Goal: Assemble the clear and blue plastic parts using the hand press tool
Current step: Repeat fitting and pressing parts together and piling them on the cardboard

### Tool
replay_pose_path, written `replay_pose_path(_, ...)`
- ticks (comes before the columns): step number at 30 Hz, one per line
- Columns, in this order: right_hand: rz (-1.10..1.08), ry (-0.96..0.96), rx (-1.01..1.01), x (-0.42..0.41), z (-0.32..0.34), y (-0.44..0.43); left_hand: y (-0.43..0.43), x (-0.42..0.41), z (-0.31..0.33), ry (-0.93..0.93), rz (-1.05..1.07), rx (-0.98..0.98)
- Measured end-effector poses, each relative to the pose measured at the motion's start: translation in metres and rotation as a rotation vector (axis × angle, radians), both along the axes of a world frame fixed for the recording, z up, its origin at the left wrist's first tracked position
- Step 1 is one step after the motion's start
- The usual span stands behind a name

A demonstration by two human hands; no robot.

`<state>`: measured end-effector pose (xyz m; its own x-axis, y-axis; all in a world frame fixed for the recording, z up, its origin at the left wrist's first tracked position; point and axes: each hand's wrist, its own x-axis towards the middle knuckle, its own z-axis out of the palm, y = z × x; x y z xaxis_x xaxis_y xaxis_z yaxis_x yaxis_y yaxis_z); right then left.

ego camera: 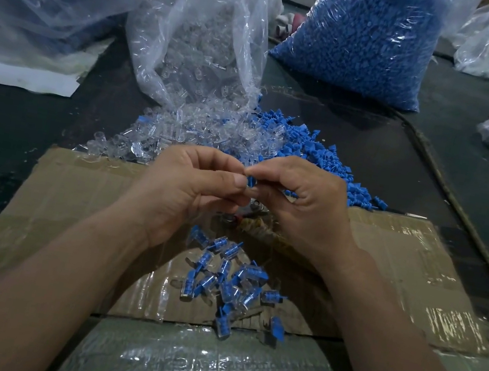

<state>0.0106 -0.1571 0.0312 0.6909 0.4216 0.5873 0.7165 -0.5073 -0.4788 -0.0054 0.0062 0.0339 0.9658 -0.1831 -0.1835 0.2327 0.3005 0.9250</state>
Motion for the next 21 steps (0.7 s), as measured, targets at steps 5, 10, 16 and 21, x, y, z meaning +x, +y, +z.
replay_pose_path(5, 0.027, -0.011, -0.002, -0.001, 0.000, 0.002, -0.001, -0.001, -0.001, 0.010, 0.005, 0.017)
replay_pose_path(10, 0.036, -0.009, -0.014, -0.003, 0.002, 0.002, 0.000, -0.001, -0.001, -0.013, -0.033, 0.046)
replay_pose_path(16, -0.048, 0.218, -0.123, -0.003, 0.010, -0.004, 0.001, -0.001, -0.003, -0.018, -0.024, 0.092)
replay_pose_path(21, -0.148, 0.609, -0.226, 0.006, 0.018, -0.028, 0.006, 0.005, -0.007, -0.026, 0.058, 0.109)
